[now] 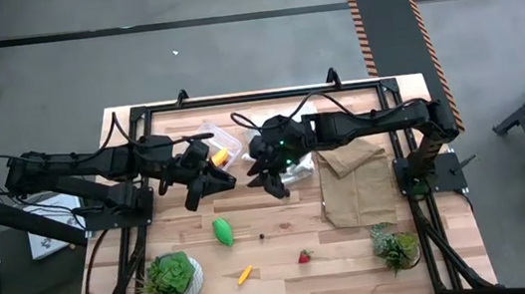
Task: Pick and placing Produce into tupperware
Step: Put the black cherry into the transparent bin
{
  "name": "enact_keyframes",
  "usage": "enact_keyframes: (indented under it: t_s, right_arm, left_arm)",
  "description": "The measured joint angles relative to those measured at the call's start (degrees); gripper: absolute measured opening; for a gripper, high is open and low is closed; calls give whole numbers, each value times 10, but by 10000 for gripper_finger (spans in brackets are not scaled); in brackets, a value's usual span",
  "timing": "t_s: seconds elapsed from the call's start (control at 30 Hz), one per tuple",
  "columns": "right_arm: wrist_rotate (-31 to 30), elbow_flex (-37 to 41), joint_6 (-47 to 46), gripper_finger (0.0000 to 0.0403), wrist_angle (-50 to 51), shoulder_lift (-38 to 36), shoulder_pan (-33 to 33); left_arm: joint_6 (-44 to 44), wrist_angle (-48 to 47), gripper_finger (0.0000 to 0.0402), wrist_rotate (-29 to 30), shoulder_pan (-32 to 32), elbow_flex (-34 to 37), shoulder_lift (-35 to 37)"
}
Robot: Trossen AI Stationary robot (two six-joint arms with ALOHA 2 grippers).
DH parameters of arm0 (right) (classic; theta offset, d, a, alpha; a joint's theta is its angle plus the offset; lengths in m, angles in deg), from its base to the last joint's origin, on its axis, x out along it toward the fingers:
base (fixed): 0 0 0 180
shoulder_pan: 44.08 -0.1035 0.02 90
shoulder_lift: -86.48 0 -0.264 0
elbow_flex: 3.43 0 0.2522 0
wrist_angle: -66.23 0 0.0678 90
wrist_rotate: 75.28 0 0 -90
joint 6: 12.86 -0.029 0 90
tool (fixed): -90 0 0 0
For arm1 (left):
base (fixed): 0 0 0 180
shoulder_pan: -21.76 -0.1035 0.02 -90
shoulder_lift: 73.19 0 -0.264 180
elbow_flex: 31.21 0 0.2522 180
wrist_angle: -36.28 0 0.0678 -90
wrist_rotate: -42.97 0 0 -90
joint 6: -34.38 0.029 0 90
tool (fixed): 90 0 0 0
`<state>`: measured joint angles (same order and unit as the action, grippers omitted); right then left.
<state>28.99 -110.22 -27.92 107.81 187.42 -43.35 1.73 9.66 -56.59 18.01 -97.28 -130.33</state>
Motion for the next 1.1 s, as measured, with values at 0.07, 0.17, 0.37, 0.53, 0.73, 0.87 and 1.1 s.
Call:
enact_keyframes:
  t_s: [0.07, 0.17, 0.37, 0.53, 0.73, 0.87, 1.1]
  right_arm:
    - [2, 1, 1, 163, 22, 0, 0]
    - [2, 1, 9, 163, 59, 0, 0]
    - [2, 1, 7, 163, 116, 0, 0]
    - [2, 1, -2, 163, 137, 0, 0]
    - [2, 1, -14, 163, 136, 0, 0]
    - [-4, 1, -19, 163, 135, 0, 0]
    - [-8, 2, -27, 163, 135, 0, 0]
  left_arm:
    - [3, 0, 110, 0, 0, 0, 0]
    - [8, 0, 110, 1, 0, 0, 0]
    - [15, -21, 110, 42, 0, 0, 0]
    - [21, -83, 110, 86, -18, 0, 0]
    - [20, -175, 110, 131, -81, 0, 0]
    - [22, -246, 110, 150, -141, 0, 0]
    - [83, -292, 110, 145, -242, 0, -8]
